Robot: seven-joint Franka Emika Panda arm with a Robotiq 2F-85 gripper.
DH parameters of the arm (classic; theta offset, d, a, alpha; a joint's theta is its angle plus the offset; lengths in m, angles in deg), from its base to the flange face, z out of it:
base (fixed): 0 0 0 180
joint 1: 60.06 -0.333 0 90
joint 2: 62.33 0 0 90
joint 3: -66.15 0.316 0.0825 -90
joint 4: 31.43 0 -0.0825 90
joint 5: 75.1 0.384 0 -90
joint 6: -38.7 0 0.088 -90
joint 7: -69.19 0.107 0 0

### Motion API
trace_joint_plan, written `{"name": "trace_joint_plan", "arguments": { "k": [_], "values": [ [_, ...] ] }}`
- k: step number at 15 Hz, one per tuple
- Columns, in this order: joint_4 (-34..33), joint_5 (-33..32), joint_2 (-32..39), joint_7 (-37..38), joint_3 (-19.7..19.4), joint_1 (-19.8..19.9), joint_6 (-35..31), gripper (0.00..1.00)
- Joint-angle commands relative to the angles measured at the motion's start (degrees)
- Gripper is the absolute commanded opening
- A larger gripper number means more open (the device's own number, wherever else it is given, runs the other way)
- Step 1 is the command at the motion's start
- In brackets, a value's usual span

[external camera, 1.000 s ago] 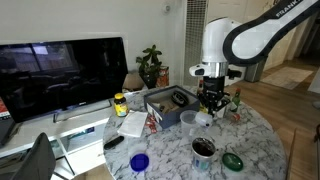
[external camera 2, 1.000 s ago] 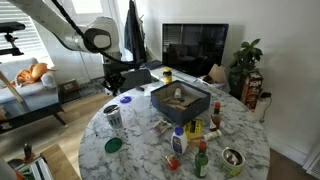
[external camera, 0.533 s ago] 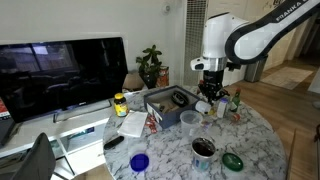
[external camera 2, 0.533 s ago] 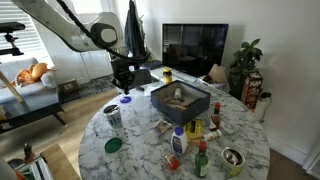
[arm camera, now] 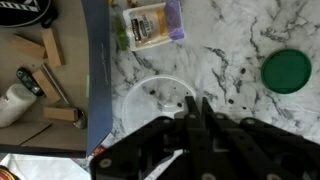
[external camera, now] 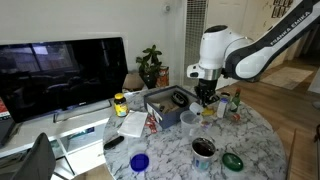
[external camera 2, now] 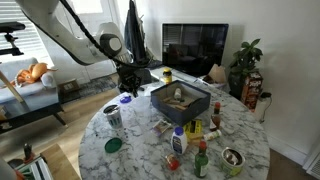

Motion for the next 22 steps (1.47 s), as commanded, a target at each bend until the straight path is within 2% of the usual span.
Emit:
{"name": "trace_joint_plan", "arguments": {
  "k": [1,5,12,16,18,19,20,21,22],
  "values": [
    [-0.7,-7.0,3.2,7.3,-1.4,0.6,-4.9,0.02],
    [-1.0,-16.9,5.0,16.4,-3.5,0.4,-10.4,0.02],
    [4.4,-32.8,3.1,28.8,-7.1,0.2,-21.2,0.02],
    [5.1,-50.4,0.5,41.3,-10.9,-0.8,-25.5,0.02],
    [4.6,-59.3,-0.6,48.4,-11.2,-0.6,-26.2,0.02],
    [4.6,-61.8,-0.7,50.4,-10.9,-0.3,-26.3,0.02],
    [5.1,-62.7,-0.9,50.7,-10.5,-0.2,-26.0,0.02],
    [6.6,-60.1,-0.9,46.6,-9.8,-0.3,-24.9,0.02],
    [8.4,-55.4,-0.4,39.5,-9.0,-0.6,-23.3,0.02]
  ]
}}
